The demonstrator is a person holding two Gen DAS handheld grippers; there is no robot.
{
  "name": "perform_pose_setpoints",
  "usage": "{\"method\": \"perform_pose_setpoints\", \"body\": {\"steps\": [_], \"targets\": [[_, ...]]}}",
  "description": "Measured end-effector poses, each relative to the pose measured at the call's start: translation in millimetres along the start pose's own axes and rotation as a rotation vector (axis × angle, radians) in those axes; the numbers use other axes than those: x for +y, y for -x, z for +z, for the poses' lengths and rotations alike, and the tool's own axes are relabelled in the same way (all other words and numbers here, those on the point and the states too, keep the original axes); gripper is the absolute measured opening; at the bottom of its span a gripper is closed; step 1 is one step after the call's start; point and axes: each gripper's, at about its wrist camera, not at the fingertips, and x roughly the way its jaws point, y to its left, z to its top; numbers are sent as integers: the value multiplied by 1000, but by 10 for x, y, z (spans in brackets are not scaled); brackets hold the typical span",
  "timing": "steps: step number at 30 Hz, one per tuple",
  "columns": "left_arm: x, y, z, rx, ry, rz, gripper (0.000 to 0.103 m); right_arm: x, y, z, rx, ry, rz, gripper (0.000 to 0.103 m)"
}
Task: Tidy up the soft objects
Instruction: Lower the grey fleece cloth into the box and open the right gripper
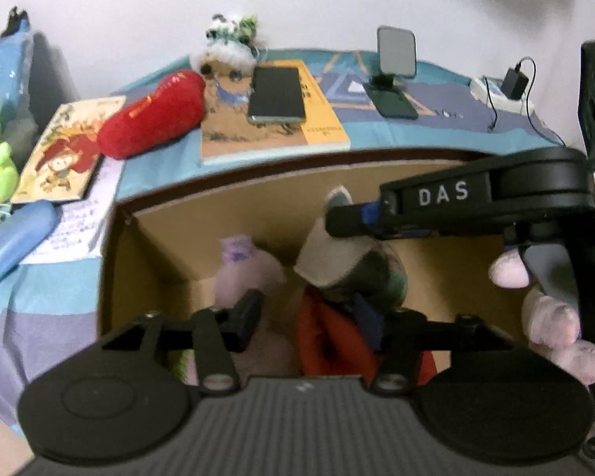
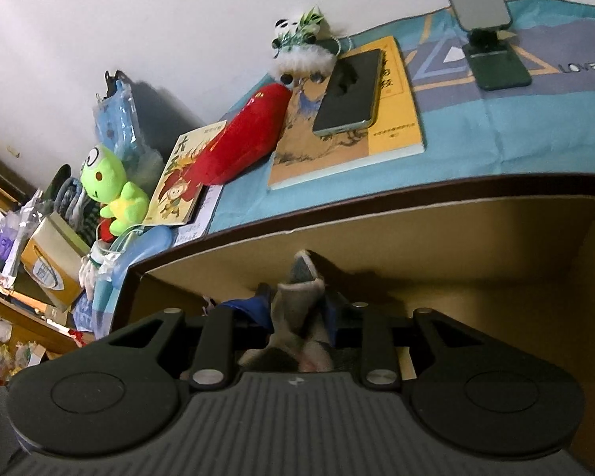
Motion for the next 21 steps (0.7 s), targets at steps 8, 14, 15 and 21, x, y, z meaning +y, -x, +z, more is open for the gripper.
{"method": "perform_pose_setpoints", "body": {"steps": [8,14,15,21], "targets": [[-13,197,20,-52,12,32,62,-74,159,25,-31,-9,10,13],[-126,332,-2,-66,11,69,64,-80,335,-15,-47,23,9,13],[-153,354,-7,-68,9,72,64,-79,368,-26,-48,30,8,13],[-401,504,-40,-95,-11,148,66,-96,617,-134,-61,57,29,14]]}}
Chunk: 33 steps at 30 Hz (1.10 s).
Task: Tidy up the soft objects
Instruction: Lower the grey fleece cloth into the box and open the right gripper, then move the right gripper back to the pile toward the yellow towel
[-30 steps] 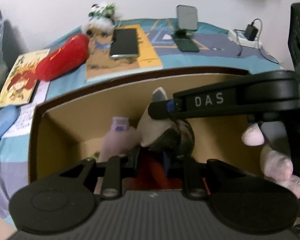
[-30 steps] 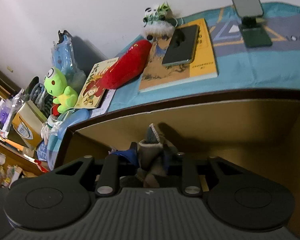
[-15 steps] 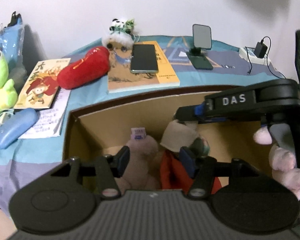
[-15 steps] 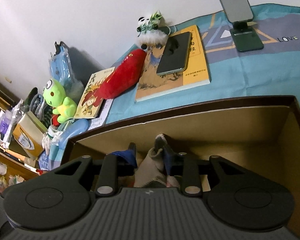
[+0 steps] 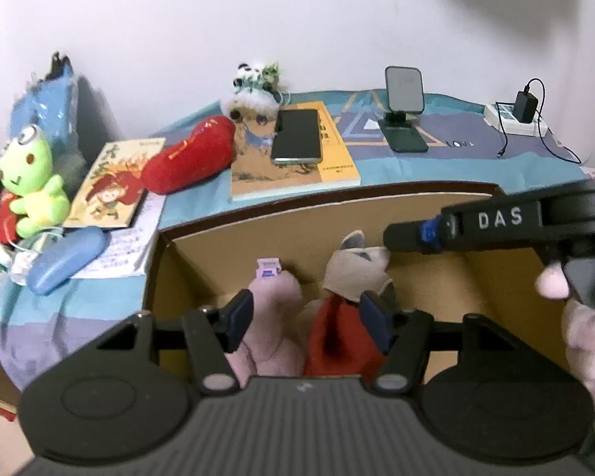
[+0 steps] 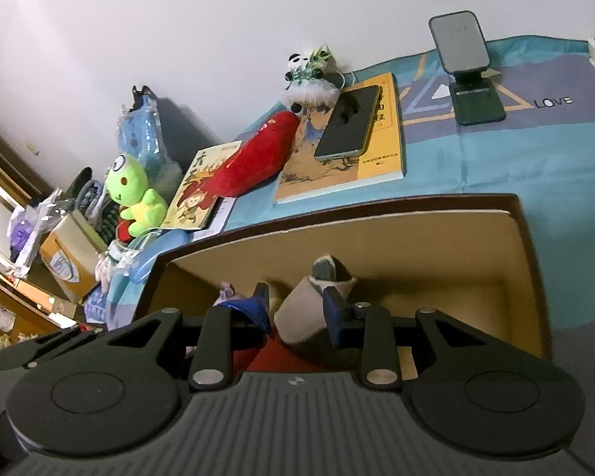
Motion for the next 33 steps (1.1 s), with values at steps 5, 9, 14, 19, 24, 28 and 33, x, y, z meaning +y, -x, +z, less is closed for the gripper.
{"method": "perform_pose_setpoints", "body": {"steps": [5,9,14,19,24,28,33], "targets": [[-228,190,-32,-19,0,58,67,-30,276,-91,-19,7,18,14],[-393,329,-80,-23,14,74,67,-44,496,-184,-35,23,31,14],[-620,533,-150,-52,14,89,67,-85,765,-324,-41,47,49,14],[-844,724,-264,-73,17,91,67,-178,1047,-453,-47,49,72,14],[-1081,884,-426,-85,12,61,67,-402,1372,-582,-60,15,77,14],[-1241,919,-561,-65,23,15,67,-623,1604,-733,-71,-7,28,14],[-1505,892,-748,-44,0,-71,67,-1005,1802,-949,-49,-69,-42,14]]}}
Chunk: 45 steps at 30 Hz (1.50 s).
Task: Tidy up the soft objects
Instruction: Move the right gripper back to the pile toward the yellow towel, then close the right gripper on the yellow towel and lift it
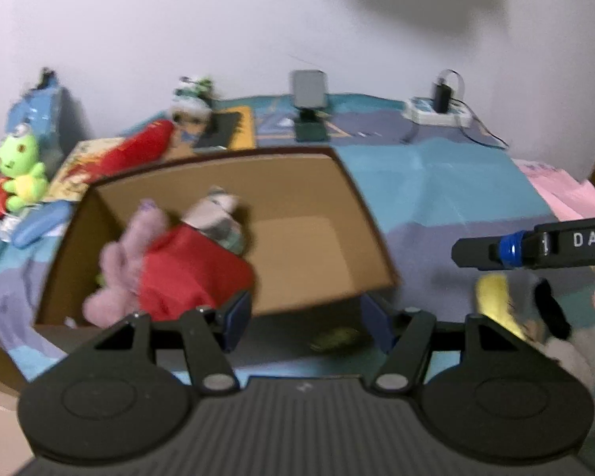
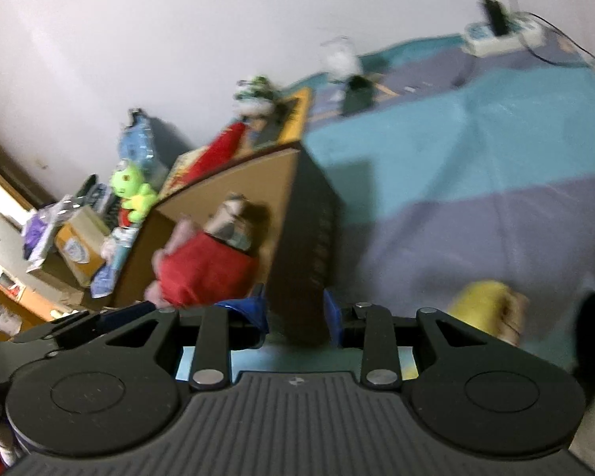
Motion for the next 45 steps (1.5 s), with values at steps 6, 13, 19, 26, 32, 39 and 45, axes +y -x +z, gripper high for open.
{"method": "perform_pose_setpoints", "body": {"steps": [6,13,19,26,32,39,45], "targets": [[-365,-141,-221,64,-38,-183,69,-402,148,-219,26,-87,-61,15],[-826,-388,-460,139,-91,-373,84,-663,185,-402,64,-139,-86,15],[-1071,-695,-511,163,-110,-396,87,-728,91,-491,98,-132,-112,15],[-1177,-895,-583,209,-126,-417,35,-808,-49,-568,131,-171,-119,15],[-1103,-880,-585,193,-122,-432,13,-767,-67,-607,117,-183,-104,15],[-951,-739,-528,156,-109,-469,10,-597,14,-590,82,-186,-66,12],[-806,-427,-317,66,-128,-499,10,-251,208,-395,-2,-133,-36,12]]}}
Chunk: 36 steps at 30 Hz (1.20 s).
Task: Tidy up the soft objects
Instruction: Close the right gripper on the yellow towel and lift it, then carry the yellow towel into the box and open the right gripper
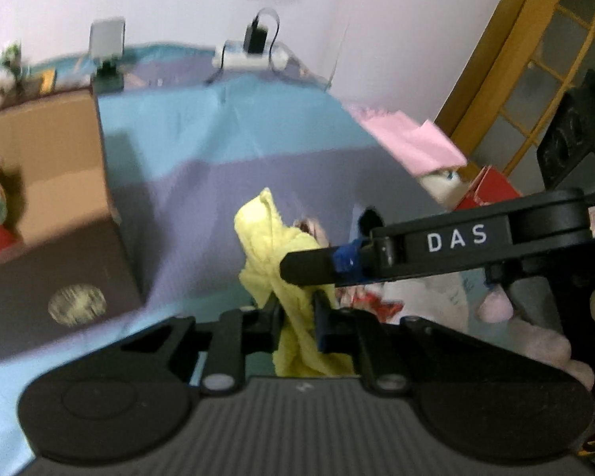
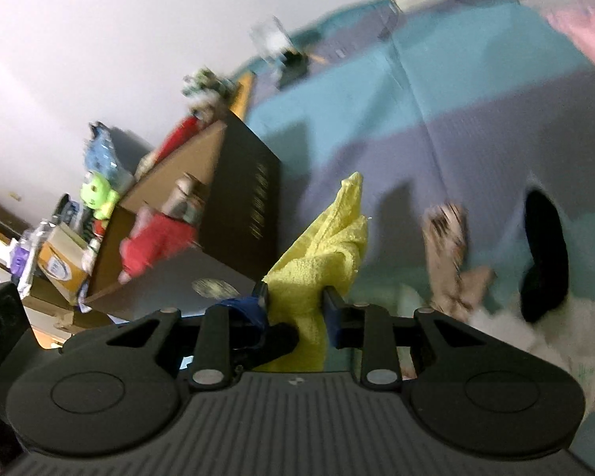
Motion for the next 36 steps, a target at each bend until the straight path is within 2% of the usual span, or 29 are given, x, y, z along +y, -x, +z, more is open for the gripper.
{"method": "perform_pose_setpoints", "body": {"steps": [5,9,12,15,19,26,31,36], "targets": [[100,375,262,-117,-23,3,10,417,63,260,-88,81,64,12],[294,636,503,-195,-33,33,10,769,-58,502,-139,165,96,12],[522,807,636,-242,-14,59,10,950,-215,674,-152,209,128,12],[786,893,717,-266,10,93,10,1125,-481,824,-126,239,136,12],[1177,833,736,-235,71,122,10,1288,-896,853,-55,274,110,12],[1746,468,551,-82,149,183,10,1409,-1601,690,96,317,17,12],[2061,286,427,17,193,209,11,1425,-1913,553,142,324,-48,12],[2191,272,336,54,186,221,15,1432,-2018,499,154,327,-106,13]]}}
